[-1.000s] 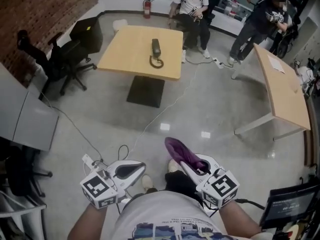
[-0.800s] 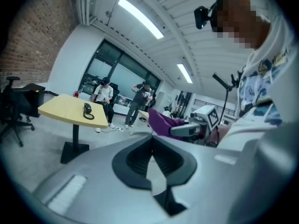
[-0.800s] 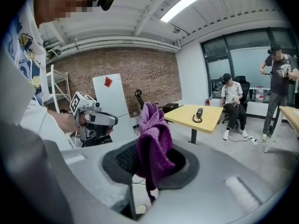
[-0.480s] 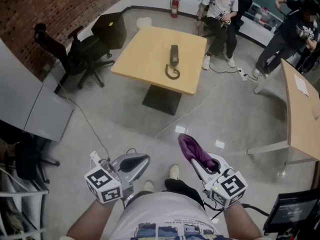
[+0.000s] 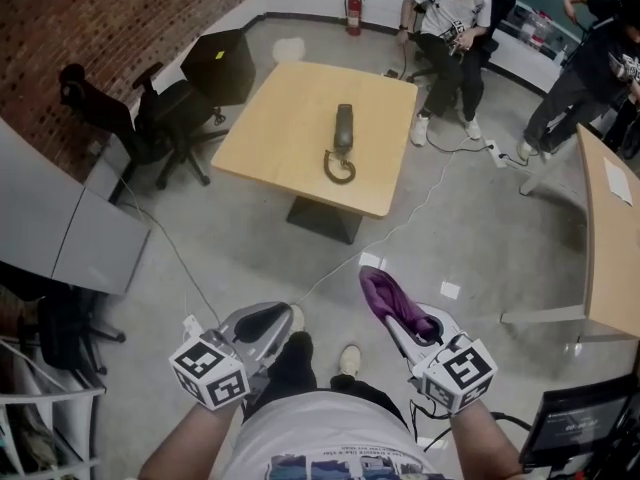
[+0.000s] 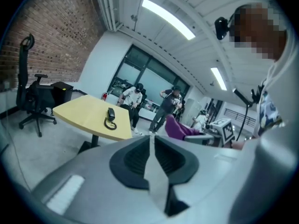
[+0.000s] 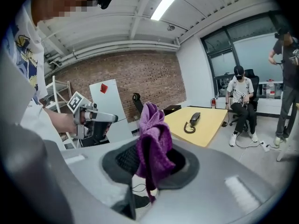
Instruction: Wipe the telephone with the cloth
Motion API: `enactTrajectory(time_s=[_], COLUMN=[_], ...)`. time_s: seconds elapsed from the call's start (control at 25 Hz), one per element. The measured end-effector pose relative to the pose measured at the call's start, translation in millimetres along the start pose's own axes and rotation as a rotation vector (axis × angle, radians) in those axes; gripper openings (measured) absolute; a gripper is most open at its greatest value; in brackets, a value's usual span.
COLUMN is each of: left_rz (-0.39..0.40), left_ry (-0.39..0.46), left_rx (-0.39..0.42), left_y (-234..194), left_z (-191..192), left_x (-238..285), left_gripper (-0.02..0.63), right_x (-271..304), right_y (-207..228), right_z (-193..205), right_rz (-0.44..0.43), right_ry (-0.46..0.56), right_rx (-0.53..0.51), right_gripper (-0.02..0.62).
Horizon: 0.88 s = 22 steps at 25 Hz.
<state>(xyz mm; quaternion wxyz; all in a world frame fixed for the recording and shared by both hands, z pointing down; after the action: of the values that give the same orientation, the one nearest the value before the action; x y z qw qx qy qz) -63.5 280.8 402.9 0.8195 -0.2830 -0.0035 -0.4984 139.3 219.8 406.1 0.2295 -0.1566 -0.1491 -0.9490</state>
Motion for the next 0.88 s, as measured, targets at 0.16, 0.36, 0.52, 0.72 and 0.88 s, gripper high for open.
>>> enactTrajectory(time_s=[0.16,0.36,0.52,0.72,0.88], left_rz=[0.004,0.034,0.105,0.197,0.210], left_ry=[-0.019,-0.039,-0.076,-0.143,-0.181], left_rx=[0.037,0.069,0.091,0.141,0.122], left_y=[-33,-86,-121,-146,-167], left_z=[-15,-50,-80,-98,-101], left_x=[26,64,90,121,143], left_gripper=[0.041,0.061,0.063,0.076,0.089], right_x=[26,67,109,144,159], right_y=[18,41,55,72,87], right_z=[-6,-30,-57,-81,-91], right_rz=[0.025,0.096,0.144,0.209,0.242], right_ry=[-0.018,-0.021,-0.010,-0.002,-0.003], right_rx=[0.006,0.028,0.061,0.073,0.093], right_gripper=[0.086,0.086,0.086,0.086,0.086])
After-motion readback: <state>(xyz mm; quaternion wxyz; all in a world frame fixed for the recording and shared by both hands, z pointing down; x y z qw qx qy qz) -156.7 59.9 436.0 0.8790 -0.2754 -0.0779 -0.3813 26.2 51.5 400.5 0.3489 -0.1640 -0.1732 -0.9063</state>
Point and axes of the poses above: the fingertips, and each gripper's own axes: x forward along the fingers, y to its right, z out of its underside, the point moved 3 cm from there along -x, backward along the fingers, and after that the axes turned 2 degrees about y, right-handed, at the moved point
